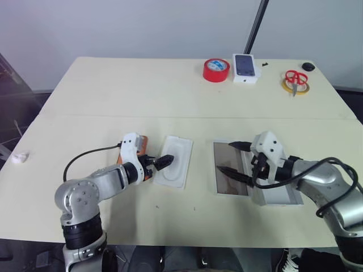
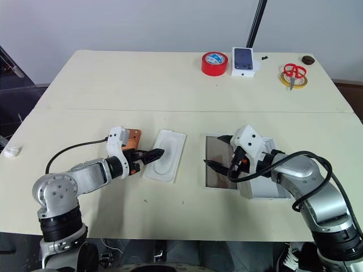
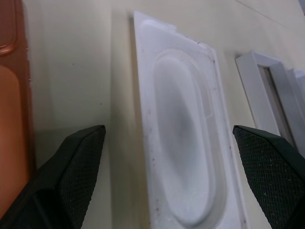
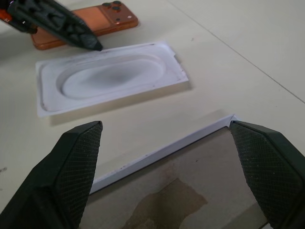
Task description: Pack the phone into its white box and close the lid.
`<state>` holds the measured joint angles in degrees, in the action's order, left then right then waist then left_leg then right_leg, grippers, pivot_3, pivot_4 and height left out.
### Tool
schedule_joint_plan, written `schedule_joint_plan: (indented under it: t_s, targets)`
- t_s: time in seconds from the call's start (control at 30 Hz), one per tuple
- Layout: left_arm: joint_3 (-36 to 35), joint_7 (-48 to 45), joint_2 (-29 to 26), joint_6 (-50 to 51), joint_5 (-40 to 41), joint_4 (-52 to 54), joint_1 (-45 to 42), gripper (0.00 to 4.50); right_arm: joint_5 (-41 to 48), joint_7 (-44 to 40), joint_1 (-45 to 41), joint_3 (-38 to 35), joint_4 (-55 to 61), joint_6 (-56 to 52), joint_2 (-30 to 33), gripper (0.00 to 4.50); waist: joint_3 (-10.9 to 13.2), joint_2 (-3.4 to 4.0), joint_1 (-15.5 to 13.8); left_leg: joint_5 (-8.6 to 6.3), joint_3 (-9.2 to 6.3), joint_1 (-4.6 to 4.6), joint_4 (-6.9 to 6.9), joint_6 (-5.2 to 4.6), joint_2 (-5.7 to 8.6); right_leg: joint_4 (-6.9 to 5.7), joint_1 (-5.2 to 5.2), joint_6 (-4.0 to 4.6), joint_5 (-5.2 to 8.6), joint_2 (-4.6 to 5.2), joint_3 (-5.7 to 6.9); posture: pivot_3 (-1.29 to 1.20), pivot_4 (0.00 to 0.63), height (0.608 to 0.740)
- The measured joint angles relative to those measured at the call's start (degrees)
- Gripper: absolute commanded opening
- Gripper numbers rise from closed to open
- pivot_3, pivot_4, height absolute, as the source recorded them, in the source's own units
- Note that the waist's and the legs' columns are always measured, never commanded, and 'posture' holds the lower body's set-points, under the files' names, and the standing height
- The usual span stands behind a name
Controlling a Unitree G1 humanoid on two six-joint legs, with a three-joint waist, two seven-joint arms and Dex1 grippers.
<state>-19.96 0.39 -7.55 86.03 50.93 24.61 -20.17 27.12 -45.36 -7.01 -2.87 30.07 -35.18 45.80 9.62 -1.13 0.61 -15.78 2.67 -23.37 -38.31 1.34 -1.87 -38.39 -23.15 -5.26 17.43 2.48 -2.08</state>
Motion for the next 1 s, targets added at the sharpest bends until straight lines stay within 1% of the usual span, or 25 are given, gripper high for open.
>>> schedule_joint_plan:
  t_s: [0.07, 0.17, 0.27, 0.3, 0.33, 0.4, 0.5, 0.57, 0.6, 0.63, 0.73, 0.83, 1.0]
  targets:
    - [0.0, 0.2, 1.1, 1.2, -0.2, -1.2, -1.0, 3.62, 0.0, -0.4, 0.3, 0.4, 1.5, -0.7, 0.8, 4.5, 0.0, -0.01, 0.0, 0.0, -0.02, 0.0, 0.0, 0.0, 0.01, 0.01, 0.02, -0.01, 0.01, 0.0, 0.01, 0.0, 0.15, 0.718]
    - [0.0, 0.5, 2.3, 2.0, -1.0, -2.6, -1.3, 2.21, -0.1, -2.1, 2.0, 1.6, 3.3, -1.1, 3.7, 4.5, 0.0, -0.01, 0.0, 0.0, -0.04, -0.01, 0.0, 0.0, 0.01, 0.03, 0.02, -0.02, 0.01, 0.01, 0.02, 0.0, 0.15, 0.718]
    - [0.0, 0.9, 3.6, 2.5, -2.0, -3.4, -1.4, 0.6, 0.0, -4.3, 3.6, 2.0, 4.6, -1.8, 6.8, 4.5, 0.0, -0.01, 0.0, 0.0, -0.05, 0.0, 0.0, 0.0, 0.02, 0.04, 0.04, -0.02, 0.01, 0.03, 0.02, 0.0, 0.15, 0.718]
    - [0.0, 0.9, 3.9, 2.6, -2.1, -3.6, -1.4, 0.16, 0.0, -4.8, 3.6, 2.0, 4.8, -1.9, 7.5, 4.5, 0.0, -0.04, 0.0, 0.0, -0.06, 0.0, 0.0, 0.01, 0.02, 0.04, 0.05, -0.02, 0.01, 0.02, 0.03, 0.0, 0.15, 0.718]
    - [-0.1, 0.9, 4.4, 2.6, -2.3, -3.7, -1.4, 0.03, -0.1, -5.4, 3.6, 2.2, 5.2, -1.9, 8.3, 4.5, 0.0, -0.04, 0.0, 0.0, -0.06, 0.0, -0.01, 0.01, 0.02, 0.04, 0.05, -0.02, 0.01, 0.02, 0.04, 0.0, 0.15, 0.718]
    - [-0.4, 0.9, 4.6, 2.6, -2.7, -3.7, -1.4, 0.03, -1.4, -6.4, 3.7, 3.3, 5.5, -1.9, 10.1, 4.5, 0.0, -0.04, 0.0, 0.0, -0.09, 0.0, -0.01, 0.01, 0.02, 0.04, 0.05, -0.02, 0.01, 0.01, 0.06, 0.0, 0.15, 0.718]
    - [-2.1, 0.9, 4.9, 2.4, -3.0, -3.6, -1.4, 0.03, -4.7, -7.2, 4.2, 7.2, 5.5, -1.7, 12.2, 4.5, 0.0, -0.05, 0.1, 0.01, -0.1, 0.0, 0.0, 0.01, 0.02, 0.04, 0.05, -0.02, 0.02, 0.0, 0.08, 0.0, 0.15, 0.718]
    - [-3.7, 1.0, 5.9, 2.4, -2.9, -3.2, -1.4, 0.0, -7.6, -7.5, 4.3, 10.1, 4.9, -0.5, 12.6, 3.96, 0.0, -0.05, 0.0, 0.01, -0.1, 0.0, -0.01, 0.01, 0.01, 0.04, 0.05, -0.02, 0.02, 0.02, 0.08, 0.0, 0.15, 0.718]
    - [-4.5, 1.0, 6.3, 2.4, -2.9, -2.5, -1.3, 0.0, -9.4, -7.6, 4.4, 11.8, 4.2, 0.3, 12.7, 3.57, 0.0, -0.06, 0.0, 0.01, -0.1, -0.01, -0.01, 0.02, 0.02, 0.06, 0.06, -0.02, 0.02, 0.03, 0.08, 0.0, 0.15, 0.718]
    - [-5.4, 1.0, 6.7, 2.5, -2.8, -1.8, -1.4, 0.0, -10.9, -7.6, 4.4, 13.0, 3.3, 1.0, 12.7, 3.11, 0.0, -0.06, 0.0, 0.01, -0.1, -0.01, -0.02, 0.02, 0.02, 0.06, 0.06, -0.02, 0.02, 0.06, 0.08, 0.0, 0.15, 0.718]
    - [-8.5, 1.4, 8.5, 3.0, -2.4, -0.1, -1.4, 0.0, -13.9, -8.4, 4.6, 14.3, 1.8, 3.8, 13.2, 1.46, 0.0, -0.07, 0.0, 0.02, -0.11, 0.0, -0.02, 0.03, 0.02, 0.06, 0.09, -0.02, 0.02, 0.06, 0.1, 0.0, 0.15, 0.718]
    - [-11.6, 1.9, 9.8, 4.0, -2.2, 0.8, -1.6, 0.0, -15.0, -9.5, 4.5, 14.6, 1.6, 5.2, 13.3, 0.04, 0.0, -0.1, 0.0, 0.02, -0.22, 0.03, -0.03, 0.03, 0.02, 0.13, 0.21, -0.02, 0.02, 0.05, 0.28, 0.0, 0.15, 0.718]
    - [-17.6, 3.0, 10.8, 5.2, -1.5, 2.4, -4.6, 0.0, -15.2, -10.5, 2.3, 17.4, 1.7, 5.2, 10.4, 0.04, 0.0, -0.14, 0.1, 0.02, -0.41, 0.04, -0.04, 0.04, 0.02, 0.17, 0.32, -0.02, 0.02, 0.06, 0.48, 0.0, 0.15, 0.718]
